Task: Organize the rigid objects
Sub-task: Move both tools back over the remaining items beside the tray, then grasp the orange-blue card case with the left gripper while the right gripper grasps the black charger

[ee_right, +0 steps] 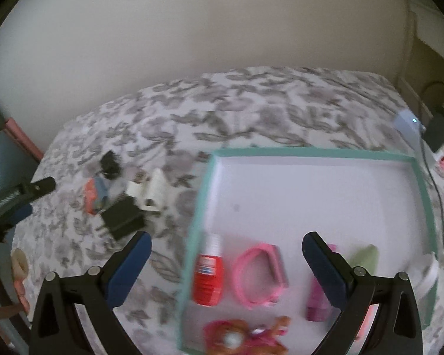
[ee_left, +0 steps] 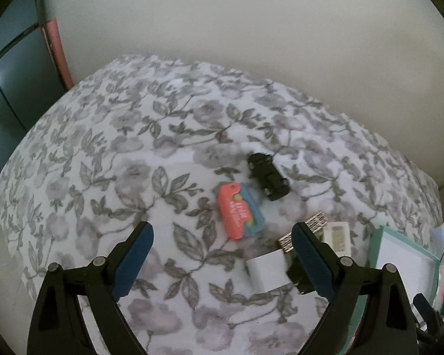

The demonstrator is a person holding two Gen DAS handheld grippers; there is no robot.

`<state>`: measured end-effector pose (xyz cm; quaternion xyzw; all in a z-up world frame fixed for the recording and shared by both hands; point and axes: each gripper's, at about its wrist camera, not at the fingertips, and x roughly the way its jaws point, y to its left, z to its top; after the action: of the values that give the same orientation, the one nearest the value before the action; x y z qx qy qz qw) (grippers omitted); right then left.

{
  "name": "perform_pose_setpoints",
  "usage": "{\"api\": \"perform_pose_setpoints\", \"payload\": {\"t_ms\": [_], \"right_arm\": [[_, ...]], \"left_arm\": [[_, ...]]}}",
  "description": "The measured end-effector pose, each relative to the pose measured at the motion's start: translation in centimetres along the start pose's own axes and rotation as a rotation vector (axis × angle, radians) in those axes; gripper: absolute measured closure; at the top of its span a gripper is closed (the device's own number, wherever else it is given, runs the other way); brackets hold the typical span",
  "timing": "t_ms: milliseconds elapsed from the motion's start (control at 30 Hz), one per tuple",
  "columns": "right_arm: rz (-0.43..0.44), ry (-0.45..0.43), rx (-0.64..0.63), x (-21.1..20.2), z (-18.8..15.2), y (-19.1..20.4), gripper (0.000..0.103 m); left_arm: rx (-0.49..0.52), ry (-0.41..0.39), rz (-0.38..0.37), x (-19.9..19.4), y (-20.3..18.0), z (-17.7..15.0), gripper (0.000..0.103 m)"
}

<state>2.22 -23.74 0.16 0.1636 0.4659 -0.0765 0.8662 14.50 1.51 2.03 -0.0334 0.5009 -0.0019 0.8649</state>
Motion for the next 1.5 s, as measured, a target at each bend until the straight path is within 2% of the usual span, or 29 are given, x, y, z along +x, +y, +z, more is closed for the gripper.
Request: {"api": "perform_pose_setpoints", "payload": {"t_ms": [133, 300, 567, 900, 1033, 1300, 1400, 1500], "right_arm": [[0.070, 0.017, -0.048, 1.1, 0.4, 2.8, 0.000], [0.088, 0.054, -0.129, 3.1, 0.5, 5.8, 0.002], [0.151, 0.119, -0.172, 6.3, 0.7, 8.2, 0.008], [0.235, 0.198, -0.227, 9.0, 0.3, 10.1, 0.016], [0.282, 0.208, -0.227, 9.2, 0.4, 10.3, 0.028], [0.320, 0.217, -0.214, 9.5, 1.0, 10.0, 0.032], [0.321, 0.217, -0.224, 9.5, 1.0, 10.1, 0.032], [0.323, 0.218, -0.227, 9.6, 1.2, 10.0, 0.032]], "left_arm": [[-0.022, 0.065, -0.010, 1.6, 0.3, 0.1, 0.009], [-0.039, 0.118, -0.012, 3.2, 0.6, 0.1, 0.009], [-0.071, 0.166, 0.000, 5.3, 1.3, 1.0, 0.009], [-0.105, 0.211, -0.017, 8.1, 1.3, 1.3, 0.009], [-0.092, 0.215, -0.024, 8.9, 0.8, 1.2, 0.009], [-0.066, 0.221, -0.043, 10.7, -0.5, 1.2, 0.009], [-0.056, 0.221, -0.048, 11.2, -0.9, 1.2, 0.013], [-0.045, 0.232, -0.050, 11.7, -1.2, 1.1, 0.025]]}}
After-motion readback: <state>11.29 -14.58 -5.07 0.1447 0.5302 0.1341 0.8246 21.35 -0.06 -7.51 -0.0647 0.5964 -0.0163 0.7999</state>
